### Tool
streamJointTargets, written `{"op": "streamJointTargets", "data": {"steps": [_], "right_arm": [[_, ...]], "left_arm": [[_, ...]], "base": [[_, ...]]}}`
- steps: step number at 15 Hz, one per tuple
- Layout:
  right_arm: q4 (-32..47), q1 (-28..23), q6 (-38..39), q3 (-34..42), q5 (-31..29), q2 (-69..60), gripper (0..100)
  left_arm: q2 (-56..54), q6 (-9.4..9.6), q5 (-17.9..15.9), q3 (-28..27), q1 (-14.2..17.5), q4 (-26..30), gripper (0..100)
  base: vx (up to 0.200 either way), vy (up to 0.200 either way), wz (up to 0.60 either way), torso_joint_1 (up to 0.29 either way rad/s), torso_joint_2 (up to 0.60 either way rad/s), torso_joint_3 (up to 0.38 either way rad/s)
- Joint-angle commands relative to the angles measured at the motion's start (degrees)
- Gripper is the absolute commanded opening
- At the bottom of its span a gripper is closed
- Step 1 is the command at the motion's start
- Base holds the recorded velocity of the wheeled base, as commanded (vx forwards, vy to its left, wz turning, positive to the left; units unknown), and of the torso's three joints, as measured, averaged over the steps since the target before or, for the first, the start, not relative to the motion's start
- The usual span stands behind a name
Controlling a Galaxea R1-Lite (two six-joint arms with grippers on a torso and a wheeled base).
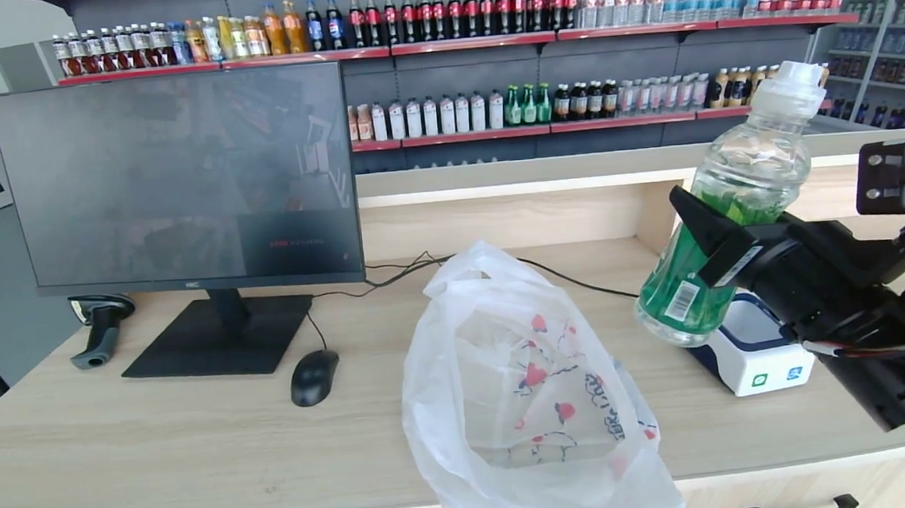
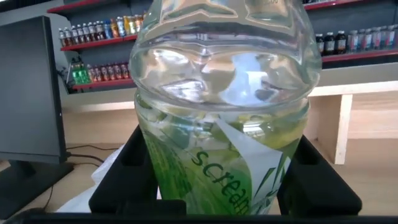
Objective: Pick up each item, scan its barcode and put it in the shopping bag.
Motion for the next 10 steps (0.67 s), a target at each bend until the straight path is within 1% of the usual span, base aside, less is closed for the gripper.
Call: {"op": "streamJointTargets", "data": {"steps": [1,2,4,6,8,10], "right_arm": [[-0.06,0.45,0.20,-0.13,0.18,-0.03,0],[-0.06,0.45,0.20,-0.30,0.18,-0.03,0],[-0.06,0.45,0.20,-0.48,0.18,-0.21,0],[-0.06,0.45,0.20,-0.13,0.27,-0.91,0],[-0.06,0.36,-0.07,-0.39,0.36,-1.26,0],[-0.06,0.80,-0.68,0.31,0.44,-1.35,0]], "left_arm": [[-0.02,-0.04,0.01,0.00,-0.04,0.07,100],[-0.02,-0.12,0.01,0.00,-0.04,-0.02,100],[-0.02,-0.21,0.01,0.00,-0.04,-0.02,100],[-0.02,-0.04,0.01,0.00,-0.04,0.07,100],[-0.02,-0.04,0.01,0.00,-0.04,-0.02,100],[-0.02,-0.04,0.01,0.00,-0.04,-0.02,100]], "base": [[0.000,0.000,0.00,0.000,0.00,0.000],[0.000,0.000,0.00,0.000,0.00,0.000],[0.000,0.000,0.60,0.044,-0.04,-0.042],[0.000,0.000,0.60,0.137,-0.33,-0.158],[0.000,0.000,0.00,0.139,-0.27,-0.144],[0.000,0.000,0.00,0.000,0.00,0.000]]}}
